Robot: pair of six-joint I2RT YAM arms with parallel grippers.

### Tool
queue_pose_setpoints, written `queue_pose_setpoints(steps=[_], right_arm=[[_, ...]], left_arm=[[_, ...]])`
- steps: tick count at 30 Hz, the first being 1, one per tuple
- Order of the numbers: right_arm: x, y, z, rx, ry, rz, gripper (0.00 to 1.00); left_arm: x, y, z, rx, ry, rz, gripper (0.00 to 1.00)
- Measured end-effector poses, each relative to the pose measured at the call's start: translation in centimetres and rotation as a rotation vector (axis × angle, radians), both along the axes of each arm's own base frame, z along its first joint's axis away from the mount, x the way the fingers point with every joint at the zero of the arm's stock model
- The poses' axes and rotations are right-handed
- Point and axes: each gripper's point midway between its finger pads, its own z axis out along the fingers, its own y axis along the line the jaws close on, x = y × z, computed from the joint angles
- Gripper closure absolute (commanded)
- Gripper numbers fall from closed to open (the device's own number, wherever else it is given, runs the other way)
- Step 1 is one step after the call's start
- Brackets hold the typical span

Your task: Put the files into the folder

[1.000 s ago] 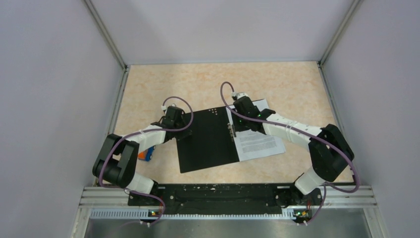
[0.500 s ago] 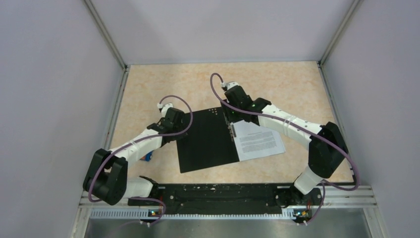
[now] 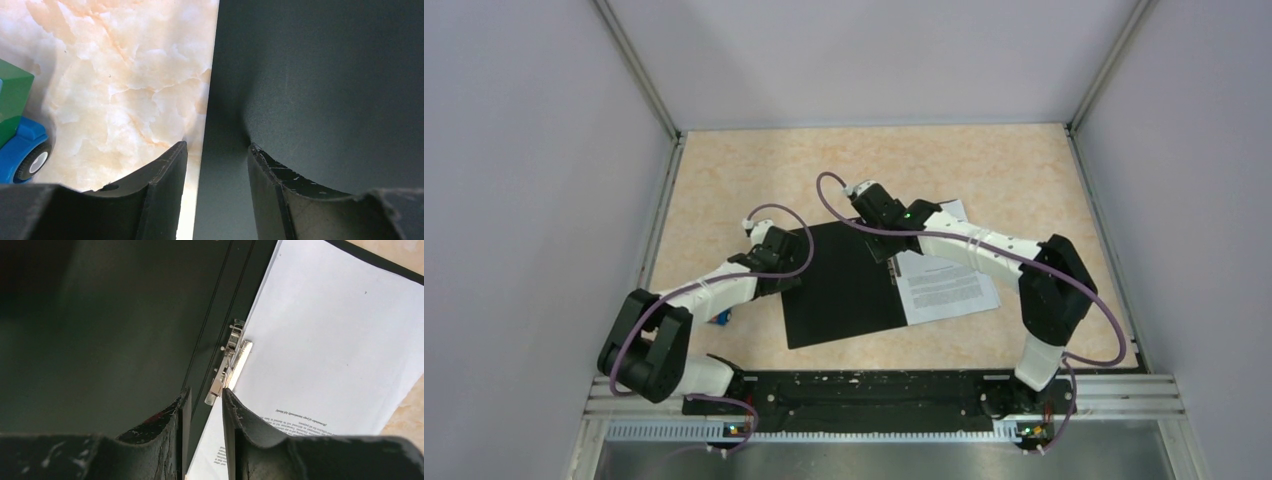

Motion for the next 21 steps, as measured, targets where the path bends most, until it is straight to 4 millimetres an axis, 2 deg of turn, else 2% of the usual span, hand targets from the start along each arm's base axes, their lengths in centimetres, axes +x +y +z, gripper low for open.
queue_pose_setpoints(steps=[5,21], right_arm=[[-0.3,-0.5,-0.7,-0.064,-0.004,0.015,0.77],[-0.4,-0.9,-1.7,-0.169,-0.031,0.046,0.81]], left_arm=[[0.5,0.0,0.0,-0.001,-0.017,0.017,0.47],[1.6,-0.2,0.1,-0.020,-0.055,0.062,0.47]])
